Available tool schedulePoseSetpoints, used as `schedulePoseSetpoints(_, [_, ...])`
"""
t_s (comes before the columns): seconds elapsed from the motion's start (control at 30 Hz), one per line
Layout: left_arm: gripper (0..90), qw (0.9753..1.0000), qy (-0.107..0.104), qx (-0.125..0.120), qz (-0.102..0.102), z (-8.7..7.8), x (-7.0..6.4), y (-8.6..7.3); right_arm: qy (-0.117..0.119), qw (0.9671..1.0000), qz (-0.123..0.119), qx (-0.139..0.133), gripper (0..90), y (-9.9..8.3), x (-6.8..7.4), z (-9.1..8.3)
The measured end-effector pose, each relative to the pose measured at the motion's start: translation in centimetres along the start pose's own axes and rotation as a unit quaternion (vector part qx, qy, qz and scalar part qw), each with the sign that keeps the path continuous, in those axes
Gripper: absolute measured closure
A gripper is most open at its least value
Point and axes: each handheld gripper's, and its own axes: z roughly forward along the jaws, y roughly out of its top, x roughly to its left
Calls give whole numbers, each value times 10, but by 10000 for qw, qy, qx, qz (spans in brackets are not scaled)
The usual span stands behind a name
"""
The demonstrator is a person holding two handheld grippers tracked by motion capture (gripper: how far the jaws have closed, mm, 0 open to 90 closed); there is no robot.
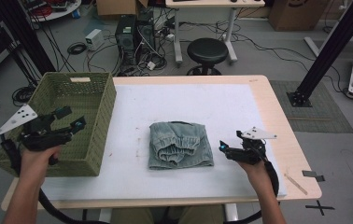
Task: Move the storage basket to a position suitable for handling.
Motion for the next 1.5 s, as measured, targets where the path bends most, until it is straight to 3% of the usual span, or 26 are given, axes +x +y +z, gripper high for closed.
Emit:
schedulePoseSetpoints(0.33, [243, 9993, 356, -28, -90, -32, 31, 0, 15, 10000, -33, 23, 204, 2, 2, 3])
schedulePoseSetpoints(0.63, [264, 9975, 684, 136, -118, -55, 58, 0, 27, 10000, -2, 46, 204, 1, 3, 5])
schedulePoseSetpoints(0.77, [268, 9952, 933, 221, -188, -67, 75, 0, 47, 10000, -23, 61, 204, 1, 5, 6])
schedulePoseSetpoints(0.93, [288, 9934, 1074, 345, -219, -79, 90, -4, 47, 9999, 0, 90, 204, 0, 6, 7])
schedulePoseSetpoints(1.17, [325, 9877, 1337, 650, -486, -92, 117, -13, 18, 9999, -1, 138, 204, 0, 9, 10])
schedulePoseSetpoints(1.5, [367, 9814, 1444, 1014, -763, -100, 150, -27, -34, 9998, -16, 185, 204, 4, 12, 14])
